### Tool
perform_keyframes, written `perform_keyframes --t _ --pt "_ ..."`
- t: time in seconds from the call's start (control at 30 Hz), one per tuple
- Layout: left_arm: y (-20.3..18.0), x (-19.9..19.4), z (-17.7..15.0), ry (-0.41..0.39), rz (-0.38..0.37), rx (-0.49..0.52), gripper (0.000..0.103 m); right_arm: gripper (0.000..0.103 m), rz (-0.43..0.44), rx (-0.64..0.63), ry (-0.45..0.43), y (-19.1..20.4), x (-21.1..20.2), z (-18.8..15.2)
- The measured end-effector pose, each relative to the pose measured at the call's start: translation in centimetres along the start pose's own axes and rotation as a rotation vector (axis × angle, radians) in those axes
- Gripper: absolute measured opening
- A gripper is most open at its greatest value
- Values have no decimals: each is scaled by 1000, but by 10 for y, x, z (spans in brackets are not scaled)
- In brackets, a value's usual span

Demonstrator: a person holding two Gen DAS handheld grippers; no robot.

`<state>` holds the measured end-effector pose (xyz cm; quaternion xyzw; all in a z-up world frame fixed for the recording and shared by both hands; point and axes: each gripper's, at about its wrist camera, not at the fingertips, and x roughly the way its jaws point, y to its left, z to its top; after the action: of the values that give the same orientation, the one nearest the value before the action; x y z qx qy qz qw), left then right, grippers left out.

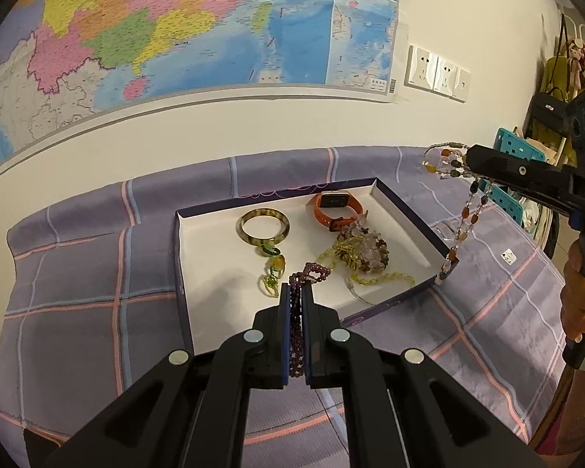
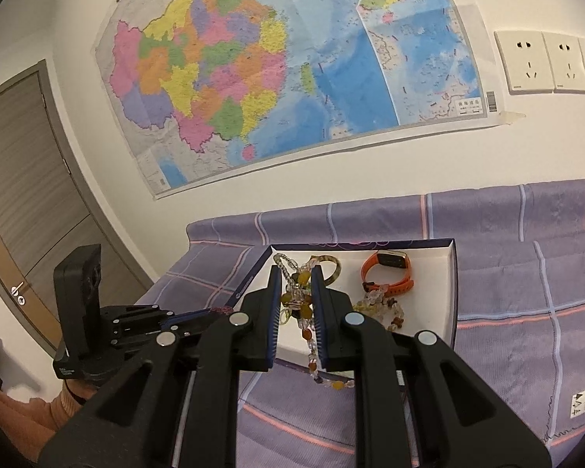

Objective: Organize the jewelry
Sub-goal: 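Lift and carry the bead necklace toward the lid with the right gripper while the left carries the maroon bracelet, then lower the bead necklace into the lid with the right gripper while the left lowers the maroon bracelet in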

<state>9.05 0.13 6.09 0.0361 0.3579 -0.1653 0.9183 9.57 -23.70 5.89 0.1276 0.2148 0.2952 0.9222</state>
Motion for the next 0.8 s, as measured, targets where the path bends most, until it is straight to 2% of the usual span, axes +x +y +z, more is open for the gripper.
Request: perform_keyframes --t 0.8 --pt "3 17 8 18 11 -3 4 15 -18 36 29 -17 34 5"
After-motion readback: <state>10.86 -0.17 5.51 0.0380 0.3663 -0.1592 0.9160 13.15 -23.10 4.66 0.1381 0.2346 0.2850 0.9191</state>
